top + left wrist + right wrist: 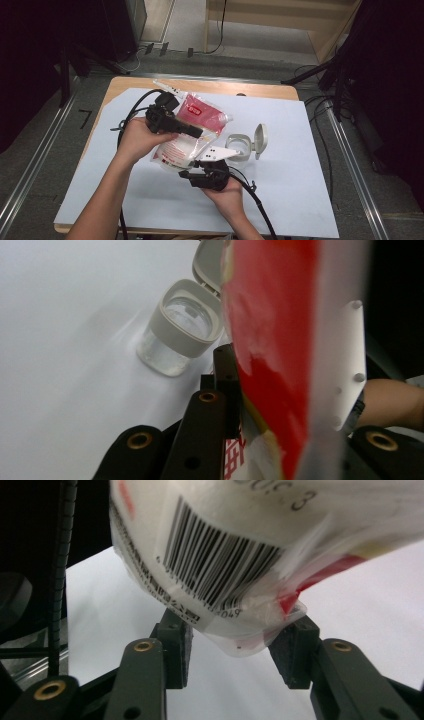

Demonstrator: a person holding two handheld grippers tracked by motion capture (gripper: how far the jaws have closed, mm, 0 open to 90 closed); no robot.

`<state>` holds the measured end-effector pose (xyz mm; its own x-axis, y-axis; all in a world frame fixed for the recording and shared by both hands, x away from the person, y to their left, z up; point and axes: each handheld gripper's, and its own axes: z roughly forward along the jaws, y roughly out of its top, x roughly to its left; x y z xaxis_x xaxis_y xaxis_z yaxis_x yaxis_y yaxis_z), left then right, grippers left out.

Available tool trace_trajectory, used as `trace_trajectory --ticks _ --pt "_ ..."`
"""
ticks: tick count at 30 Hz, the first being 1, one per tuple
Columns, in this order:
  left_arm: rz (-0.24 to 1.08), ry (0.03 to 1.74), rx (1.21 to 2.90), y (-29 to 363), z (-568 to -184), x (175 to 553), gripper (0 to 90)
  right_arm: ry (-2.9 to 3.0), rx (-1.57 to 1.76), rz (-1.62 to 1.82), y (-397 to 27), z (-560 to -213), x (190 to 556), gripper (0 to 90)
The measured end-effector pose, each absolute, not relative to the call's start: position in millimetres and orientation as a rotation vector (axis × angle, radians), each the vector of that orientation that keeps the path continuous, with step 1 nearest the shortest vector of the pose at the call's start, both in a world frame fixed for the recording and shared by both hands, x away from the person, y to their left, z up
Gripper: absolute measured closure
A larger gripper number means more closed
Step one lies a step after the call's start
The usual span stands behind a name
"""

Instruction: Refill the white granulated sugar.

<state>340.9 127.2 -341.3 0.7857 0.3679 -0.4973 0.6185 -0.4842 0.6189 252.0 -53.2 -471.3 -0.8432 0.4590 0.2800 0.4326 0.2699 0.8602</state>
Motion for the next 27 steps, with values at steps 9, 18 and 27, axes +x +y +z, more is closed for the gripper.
trace_trajectory --ticks 9,18,27 --pt "-0.528 0.795 2.115 120.9 -338.9 338.5 90.0 2.440 0.801 1.644 -49.4 -474.9 250.9 49.7" --pt "-0.516 0.835 2.109 109.2 -345.3 339.6 90.0 2.399 0.788 1.500 -39.1 -472.1 240.3 51.3" --pt "-0.293 0.768 2.176 100.5 -338.0 331.9 79.1 2.447 0.867 1.673 -39.9 -465.4 238.7 58.7"
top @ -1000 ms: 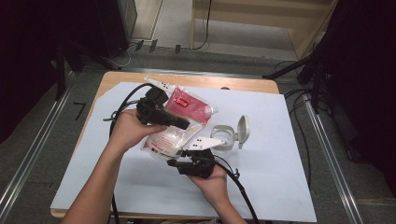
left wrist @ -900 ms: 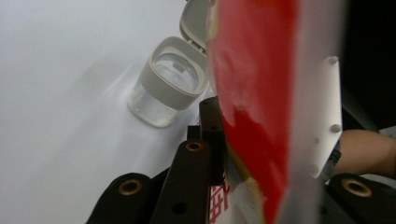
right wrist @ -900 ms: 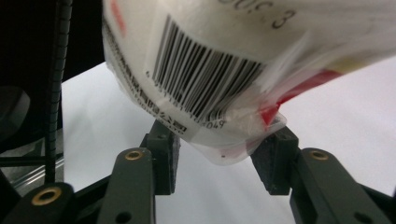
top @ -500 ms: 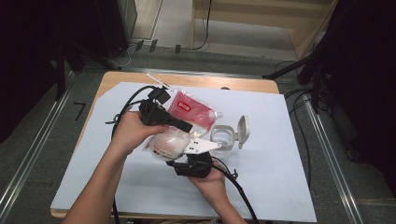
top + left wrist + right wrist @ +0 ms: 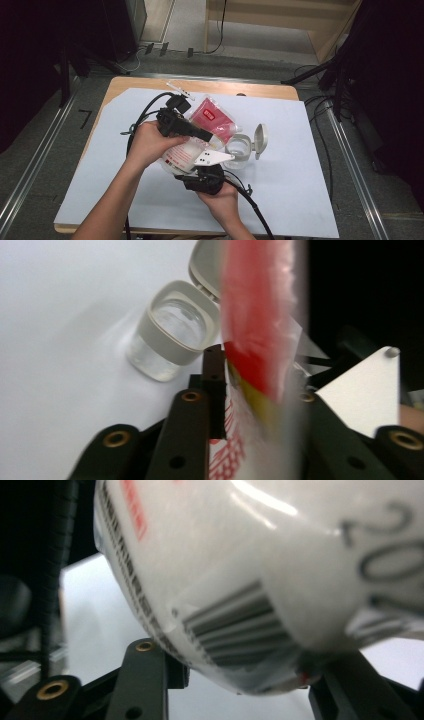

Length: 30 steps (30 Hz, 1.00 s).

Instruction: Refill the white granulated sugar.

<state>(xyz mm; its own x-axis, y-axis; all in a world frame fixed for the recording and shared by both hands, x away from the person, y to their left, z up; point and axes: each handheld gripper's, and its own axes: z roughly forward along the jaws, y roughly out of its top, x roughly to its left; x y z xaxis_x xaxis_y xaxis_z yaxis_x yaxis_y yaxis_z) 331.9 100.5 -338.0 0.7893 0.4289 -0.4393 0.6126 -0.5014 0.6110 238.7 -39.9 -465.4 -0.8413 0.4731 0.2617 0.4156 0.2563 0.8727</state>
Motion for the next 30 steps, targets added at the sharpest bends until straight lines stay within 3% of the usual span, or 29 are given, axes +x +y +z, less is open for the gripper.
trace_trajectory --ticks 10,13,19,30 --pt "-0.337 0.776 2.204 98.5 -340.4 332.6 72.6 2.426 1.004 1.806 -41.3 -464.9 235.7 59.6" --pt "-0.297 0.771 2.228 98.4 -343.7 333.9 71.4 2.396 1.046 1.850 -47.9 -465.8 236.2 59.9" --pt "-0.358 0.768 2.248 102.9 -347.1 337.4 66.2 2.387 1.072 1.848 -52.9 -468.6 236.2 60.5" --pt "-0.434 0.806 2.248 98.4 -347.3 334.8 81.9 2.420 1.030 1.815 -47.2 -469.1 234.0 57.9"
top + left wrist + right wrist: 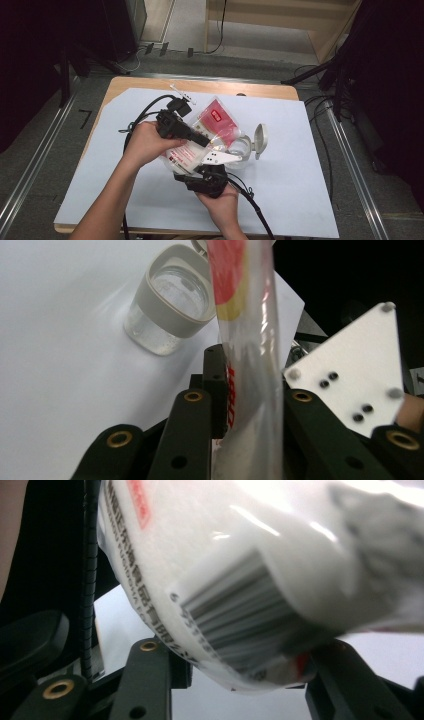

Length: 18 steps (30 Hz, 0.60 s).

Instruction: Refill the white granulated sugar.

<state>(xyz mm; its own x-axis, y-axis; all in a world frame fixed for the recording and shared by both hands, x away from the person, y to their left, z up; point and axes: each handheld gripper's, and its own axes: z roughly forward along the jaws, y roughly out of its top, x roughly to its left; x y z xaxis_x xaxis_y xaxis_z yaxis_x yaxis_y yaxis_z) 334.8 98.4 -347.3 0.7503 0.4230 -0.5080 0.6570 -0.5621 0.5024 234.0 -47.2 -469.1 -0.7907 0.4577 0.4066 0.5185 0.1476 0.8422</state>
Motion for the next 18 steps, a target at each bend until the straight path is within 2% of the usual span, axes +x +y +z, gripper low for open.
trace_trajectory --ticks 4,10,15,18 --pt "-0.403 0.812 2.276 91.7 -345.9 331.9 82.4 -2.434 -0.984 -1.717 -39.7 -465.5 229.3 54.9" --pt "-0.408 0.849 2.230 83.2 -344.9 328.1 81.6 -2.472 -1.058 -1.693 -38.8 -462.6 231.1 53.1" --pt "-0.395 0.846 2.225 78.2 -343.7 325.5 78.9 -2.474 -1.106 -1.674 -38.0 -462.5 233.2 58.0" --pt "-0.387 0.852 2.218 80.0 -343.6 326.8 74.4 -2.442 -1.106 -1.666 -38.5 -463.3 234.2 60.8"
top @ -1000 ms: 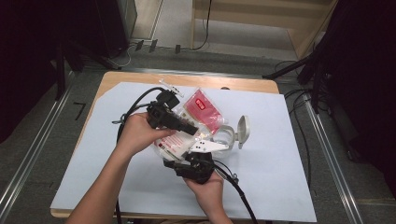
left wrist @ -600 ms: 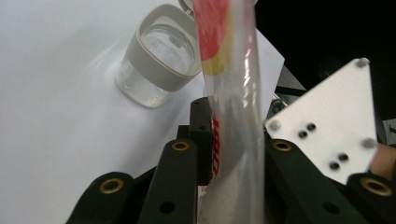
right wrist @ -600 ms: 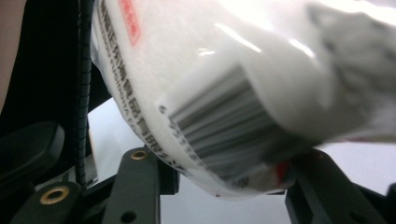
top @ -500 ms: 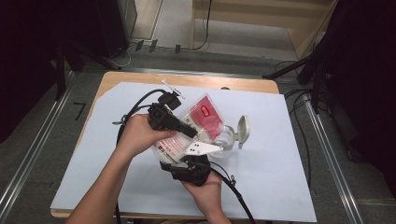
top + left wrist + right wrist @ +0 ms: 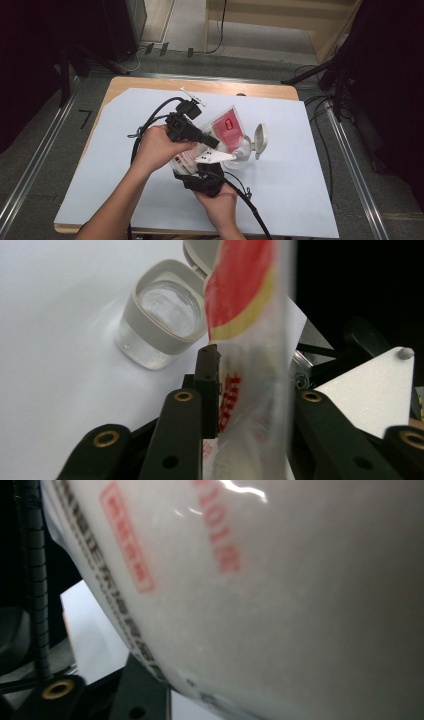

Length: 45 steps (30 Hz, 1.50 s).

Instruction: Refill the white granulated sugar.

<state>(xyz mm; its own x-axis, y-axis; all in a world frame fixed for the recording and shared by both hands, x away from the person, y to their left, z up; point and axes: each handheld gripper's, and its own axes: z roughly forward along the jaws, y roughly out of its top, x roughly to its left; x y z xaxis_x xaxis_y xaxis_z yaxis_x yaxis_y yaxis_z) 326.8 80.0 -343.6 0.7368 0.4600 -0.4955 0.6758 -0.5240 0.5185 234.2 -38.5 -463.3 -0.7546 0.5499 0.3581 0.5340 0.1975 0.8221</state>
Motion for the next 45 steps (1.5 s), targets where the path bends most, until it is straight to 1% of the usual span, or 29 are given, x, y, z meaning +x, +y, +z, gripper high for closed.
trace_trajectory --ticks 4,7,9,12,20,25,27,28,30,34,40,44,45 --pt "-0.362 0.848 2.237 82.7 -342.4 327.1 72.2 2.423 1.120 1.698 -39.7 -466.6 234.6 62.1" --pt "-0.327 0.814 2.282 81.4 -342.3 325.9 69.3 2.425 1.149 1.722 -40.6 -467.8 234.2 62.7" --pt "-0.311 0.825 2.300 80.8 -342.1 325.7 67.2 2.427 1.161 1.708 -40.5 -468.9 233.5 63.3" --pt "-0.307 0.811 2.314 81.7 -341.6 326.0 66.5 2.419 1.164 1.714 -40.1 -471.3 233.0 63.6" --pt "-0.325 0.777 2.322 88.9 -340.6 327.3 64.7 2.392 1.196 1.740 -43.9 -473.2 232.9 64.4" --pt "-0.401 0.777 2.266 99.9 -336.6 329.6 65.2 2.375 1.195 1.743 -47.9 -472.8 232.6 64.5" --pt "-0.398 0.774 2.273 101.7 -335.7 329.8 65.2 2.369 1.205 1.758 -49.7 -472.6 233.7 64.5" --pt "-0.384 0.771 2.282 101.6 -335.4 329.4 66.2 2.371 1.206 1.759 -50.0 -472.5 234.2 64.5" --pt "-0.369 0.770 2.287 102.4 -334.9 329.2 72.3 2.373 1.200 1.764 -50.3 -472.6 234.5 64.4" --pt "-0.357 0.776 2.287 102.7 -334.5 328.2 78.8 2.384 1.166 1.746 -49.6 -470.1 233.1 63.8" --pt "-0.349 0.808 2.253 100.1 -329.0 325.4 81.4 2.388 1.094 1.684 -47.3 -462.0 232.0 62.2" --pt "-0.309 0.805 2.228 95.6 -325.8 322.3 81.5 2.408 1.053 1.691 -42.8 -457.2 231.7 58.4" --pt "-0.300 0.801 2.224 94.5 -325.1 321.6 81.4 2.412 1.044 1.691 -41.6 -456.0 231.1 59.2"
